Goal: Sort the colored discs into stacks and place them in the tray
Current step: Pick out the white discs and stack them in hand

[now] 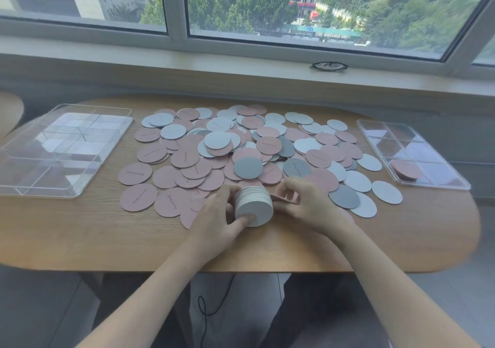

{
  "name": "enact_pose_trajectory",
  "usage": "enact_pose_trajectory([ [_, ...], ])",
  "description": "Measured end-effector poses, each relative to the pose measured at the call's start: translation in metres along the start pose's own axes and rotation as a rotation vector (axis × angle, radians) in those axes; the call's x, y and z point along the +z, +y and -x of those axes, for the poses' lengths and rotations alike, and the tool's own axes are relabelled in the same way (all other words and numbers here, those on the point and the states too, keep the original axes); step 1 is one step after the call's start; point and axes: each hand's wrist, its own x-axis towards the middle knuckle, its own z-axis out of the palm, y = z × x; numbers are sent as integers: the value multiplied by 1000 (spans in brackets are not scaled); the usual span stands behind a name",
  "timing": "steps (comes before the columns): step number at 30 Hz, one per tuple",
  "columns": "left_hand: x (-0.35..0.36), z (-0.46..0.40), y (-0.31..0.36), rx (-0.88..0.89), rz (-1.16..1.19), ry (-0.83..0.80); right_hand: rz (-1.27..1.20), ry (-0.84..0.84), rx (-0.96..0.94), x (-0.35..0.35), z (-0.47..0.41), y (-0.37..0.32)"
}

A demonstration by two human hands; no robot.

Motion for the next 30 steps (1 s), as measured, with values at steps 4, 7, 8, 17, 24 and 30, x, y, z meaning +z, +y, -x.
enact_pose_trajectory([
  [4, 0, 0, 0, 4, 1, -3, -24, -121, 5, -12, 6, 0],
  [7, 0, 0, 0, 2, -7, -6, -62, -184, 48, -19, 9, 1],
  [8, 0, 0, 1, 2, -7, -7, -71, -195, 61, -21, 10, 1],
  [17, -3, 2, 6, -8, -14, -12, -240, -205, 113, -25, 11, 3],
  [24, -8, 4, 11, -11, 86, 21, -343, -30, 137, -23, 8, 3],
  [30, -12, 8, 16, 48, 117, 44, -128, 353, -12, -12, 6, -8],
])
